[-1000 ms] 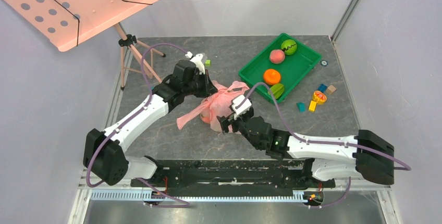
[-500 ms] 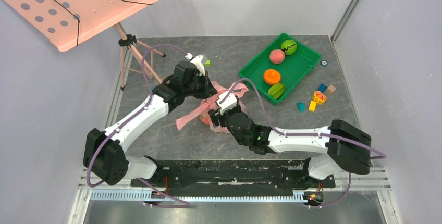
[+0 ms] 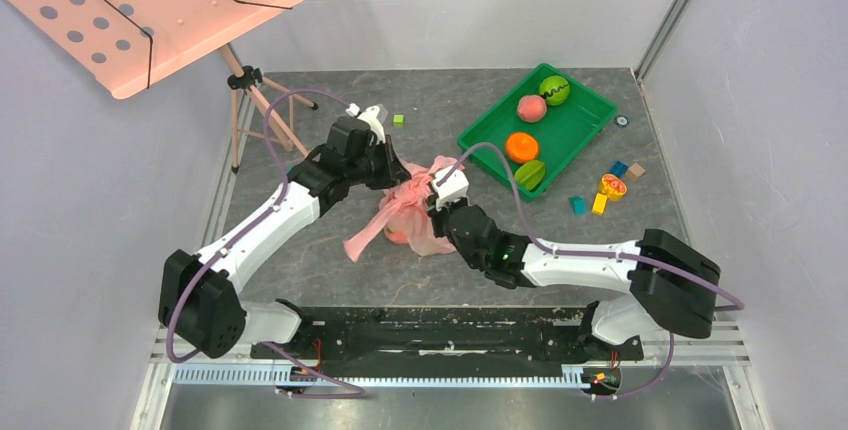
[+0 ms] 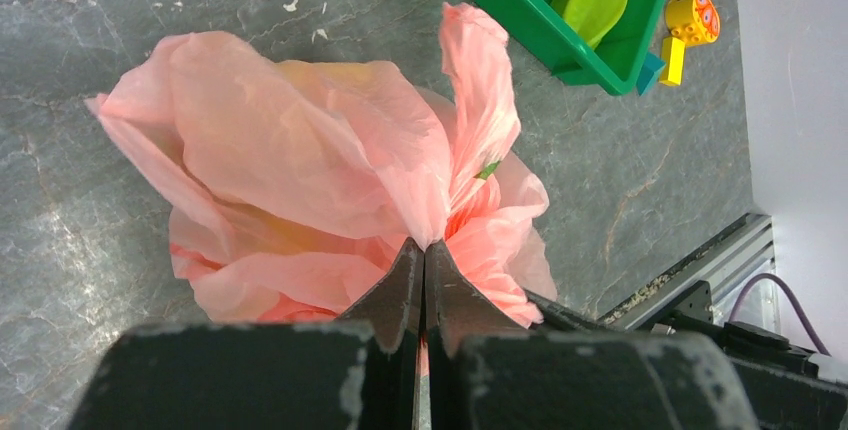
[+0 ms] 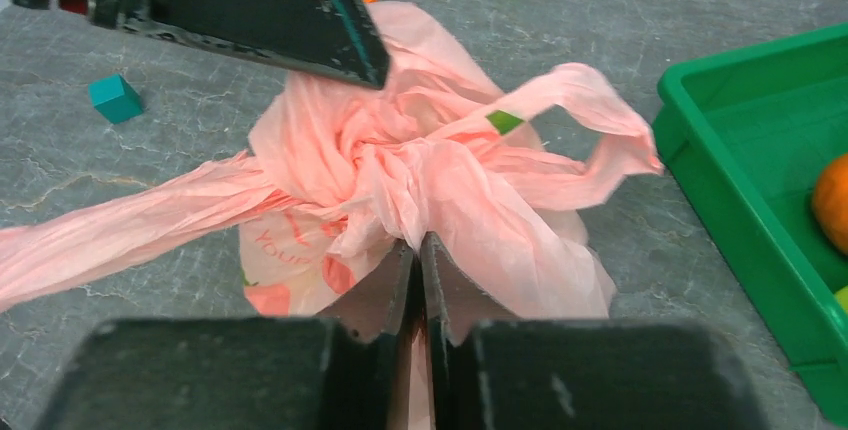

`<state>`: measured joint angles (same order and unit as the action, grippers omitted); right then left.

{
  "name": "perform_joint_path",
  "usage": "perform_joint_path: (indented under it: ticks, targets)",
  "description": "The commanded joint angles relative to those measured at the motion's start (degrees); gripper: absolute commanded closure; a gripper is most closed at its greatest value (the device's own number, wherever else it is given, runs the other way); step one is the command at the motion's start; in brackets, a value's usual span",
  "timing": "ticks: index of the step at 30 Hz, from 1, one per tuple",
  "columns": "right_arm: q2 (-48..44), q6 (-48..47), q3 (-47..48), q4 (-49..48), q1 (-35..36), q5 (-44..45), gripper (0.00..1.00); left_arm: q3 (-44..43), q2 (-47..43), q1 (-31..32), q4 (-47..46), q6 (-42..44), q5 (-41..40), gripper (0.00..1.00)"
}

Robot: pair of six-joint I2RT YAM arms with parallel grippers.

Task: Take the fake fruits out of the plastic bag
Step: Untie the plastic bag at the center of the board.

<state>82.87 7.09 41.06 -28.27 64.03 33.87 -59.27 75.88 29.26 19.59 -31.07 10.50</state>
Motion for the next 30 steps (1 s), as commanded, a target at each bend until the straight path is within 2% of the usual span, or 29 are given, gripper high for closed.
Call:
perform_joint_path:
  ticks: [1, 6, 11, 30]
  targets:
    - [-4.53, 1.57, -2.38, -1.53, -0.99, -1.18, 0.98, 1.15, -2.87, -1.30, -1.00, -3.41, -0.28, 0.98]
    - [-9.74, 1.75, -5.79, -1.52, -2.17, -1.22, 1.00, 4.70, -5.12, -3.71, -5.13, -3.06, 4.65, 0.98]
    - [-15.56, 3.37, -9.74, -0.03, -4.62, -0.87, 1.00, 6.71, -7.14, -5.35, -5.18, -2.20, 6.01, 0.98]
    - [-36.07, 14.65, -22.78, 9.27, -13.84, 3.70, 1.00, 15.00, -16.08, -8.05, -4.44, -3.88, 2.56, 0.98]
